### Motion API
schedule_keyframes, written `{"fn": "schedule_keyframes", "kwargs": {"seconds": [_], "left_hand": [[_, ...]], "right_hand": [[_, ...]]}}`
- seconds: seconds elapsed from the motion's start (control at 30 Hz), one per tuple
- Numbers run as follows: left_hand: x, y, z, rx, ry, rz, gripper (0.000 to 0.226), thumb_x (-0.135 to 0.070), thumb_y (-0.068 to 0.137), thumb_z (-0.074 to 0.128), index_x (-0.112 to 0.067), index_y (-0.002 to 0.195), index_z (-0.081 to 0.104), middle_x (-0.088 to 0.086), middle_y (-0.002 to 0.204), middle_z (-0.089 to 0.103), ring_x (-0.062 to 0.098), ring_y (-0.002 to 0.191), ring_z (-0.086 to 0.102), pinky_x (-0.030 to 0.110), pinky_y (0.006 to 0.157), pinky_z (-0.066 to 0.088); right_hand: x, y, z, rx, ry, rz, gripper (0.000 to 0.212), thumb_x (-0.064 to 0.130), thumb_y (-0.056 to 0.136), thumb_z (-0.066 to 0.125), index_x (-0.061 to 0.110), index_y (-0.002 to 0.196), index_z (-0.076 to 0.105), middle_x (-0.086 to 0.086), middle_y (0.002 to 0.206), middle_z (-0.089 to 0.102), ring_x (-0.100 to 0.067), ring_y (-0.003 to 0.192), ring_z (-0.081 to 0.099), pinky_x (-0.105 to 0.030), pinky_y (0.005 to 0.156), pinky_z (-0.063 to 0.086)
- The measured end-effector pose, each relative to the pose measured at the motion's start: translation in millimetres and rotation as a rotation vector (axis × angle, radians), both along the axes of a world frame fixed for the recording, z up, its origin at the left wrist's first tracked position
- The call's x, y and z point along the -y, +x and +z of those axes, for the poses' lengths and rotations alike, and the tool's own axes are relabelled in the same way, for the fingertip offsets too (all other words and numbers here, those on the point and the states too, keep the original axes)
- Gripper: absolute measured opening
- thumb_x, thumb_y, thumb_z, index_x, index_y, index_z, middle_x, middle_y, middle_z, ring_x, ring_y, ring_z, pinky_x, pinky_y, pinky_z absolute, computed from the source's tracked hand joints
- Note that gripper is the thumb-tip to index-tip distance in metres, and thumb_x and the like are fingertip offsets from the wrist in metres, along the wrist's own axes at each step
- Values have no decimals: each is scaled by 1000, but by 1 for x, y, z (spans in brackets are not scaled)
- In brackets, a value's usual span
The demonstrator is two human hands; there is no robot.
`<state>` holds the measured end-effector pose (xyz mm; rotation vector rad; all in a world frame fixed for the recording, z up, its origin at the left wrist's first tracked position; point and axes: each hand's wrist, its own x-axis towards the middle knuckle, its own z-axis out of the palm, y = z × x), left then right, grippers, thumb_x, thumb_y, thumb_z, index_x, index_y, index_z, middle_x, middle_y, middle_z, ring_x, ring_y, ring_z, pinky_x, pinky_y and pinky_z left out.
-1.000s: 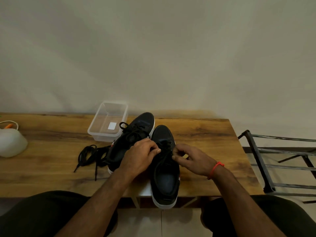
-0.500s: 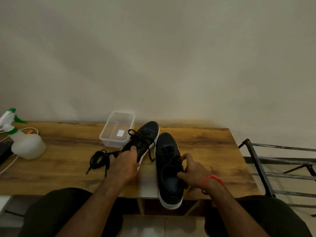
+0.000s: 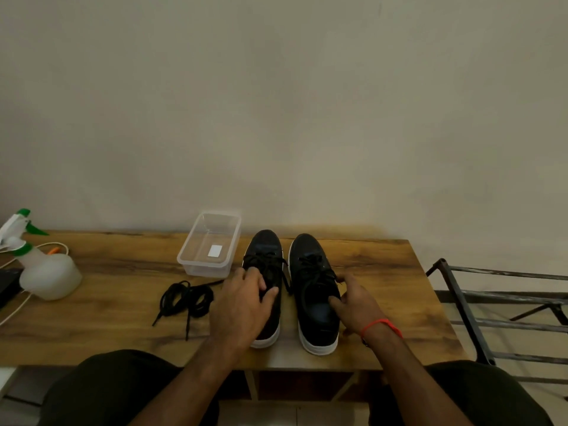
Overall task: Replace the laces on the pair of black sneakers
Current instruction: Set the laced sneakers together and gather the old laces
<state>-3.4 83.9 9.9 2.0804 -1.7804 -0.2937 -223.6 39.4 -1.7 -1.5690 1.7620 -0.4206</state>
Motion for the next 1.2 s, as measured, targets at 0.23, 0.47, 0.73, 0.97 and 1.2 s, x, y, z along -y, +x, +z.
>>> {"fn": "schedule_keyframes", "kwargs": {"seconds": [0.23,0.47,0.73,0.97,1.2], "left_hand": [[10,6,-33,-385,270,-7,90,-50,87,72,-24,155,20,5,151,44,24,134,50,41,103,50],[23,-3,-36,-375,199,-36,85,-55,86,69,-32,154,24,-5,147,50,17,131,53,41,102,52],[37,-2,-41,-331,218,-73,90,-54,88,67,-29,159,18,-3,154,44,18,136,50,39,107,49],[42,-2,-44,-323,185,-76,87,-51,89,67,-29,159,20,-4,152,45,17,133,51,37,105,50],[41,-1,-44,-296,184,-83,86,-53,89,66,-29,158,22,-4,151,47,18,132,52,34,103,50]], "right_hand": [[-5,1,-1,-27,43,69,59,10,91,61,21,144,39,-1,97,58,-18,84,60,-14,53,41],[-1,9,-2,39,-28,20,58,3,89,59,19,143,45,0,104,54,-25,93,65,-35,69,62],[17,9,-5,46,-119,6,56,3,89,56,18,143,49,0,105,53,-23,101,58,-30,84,52],[23,9,-10,43,-126,24,57,3,88,56,18,143,50,-10,126,61,-28,114,58,-39,94,54],[27,9,-16,60,-112,23,60,5,85,58,21,142,49,-7,124,60,-29,111,60,-49,89,57]]}}
